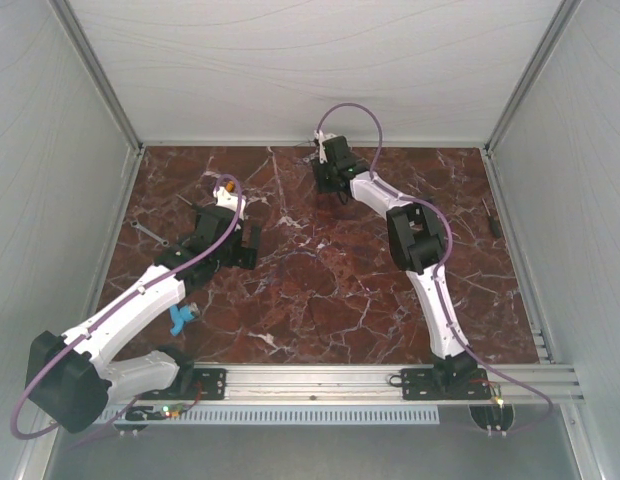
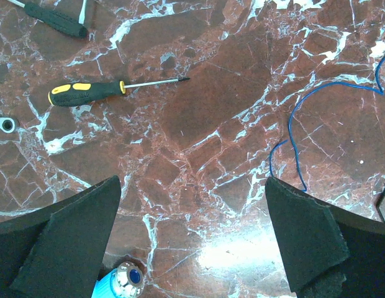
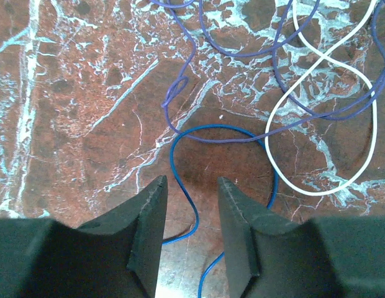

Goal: Zip-tie the wires
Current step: Pick up the cable at the center of the board.

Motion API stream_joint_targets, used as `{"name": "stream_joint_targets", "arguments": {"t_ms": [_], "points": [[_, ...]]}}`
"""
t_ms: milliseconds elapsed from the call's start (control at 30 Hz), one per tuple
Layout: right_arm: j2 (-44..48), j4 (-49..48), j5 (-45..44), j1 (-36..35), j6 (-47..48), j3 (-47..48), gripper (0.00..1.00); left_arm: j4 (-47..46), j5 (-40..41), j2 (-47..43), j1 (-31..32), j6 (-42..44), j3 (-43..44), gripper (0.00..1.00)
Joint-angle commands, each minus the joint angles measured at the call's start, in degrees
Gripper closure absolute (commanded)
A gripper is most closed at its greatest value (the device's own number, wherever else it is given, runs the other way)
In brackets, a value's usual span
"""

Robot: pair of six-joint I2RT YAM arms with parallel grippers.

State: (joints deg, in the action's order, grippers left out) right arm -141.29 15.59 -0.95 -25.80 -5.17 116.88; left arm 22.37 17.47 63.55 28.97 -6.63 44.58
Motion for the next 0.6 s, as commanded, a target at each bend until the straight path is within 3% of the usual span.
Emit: {"name": "stream_joint_targets", "arguments": {"t_ms": [0,167,567], "points": [[-1.8,0.5,-0.8,0.2,1.5,2.6,0.72,-2.1,-0.7,0.3,-0.4,0.3,1.7,0.01],[-0.7,-0.5,-0.8,0.1,4.2,2.6,1.00,-2.0,-0.9,0.4,-0.5,0.3,1.7,0.00],[14.4,-1.7,-3.8,-1.6,10.7,2.0,1.00,-2.0,-1.0,0.2,-0.7,0.3,1.6,0.01]]}}
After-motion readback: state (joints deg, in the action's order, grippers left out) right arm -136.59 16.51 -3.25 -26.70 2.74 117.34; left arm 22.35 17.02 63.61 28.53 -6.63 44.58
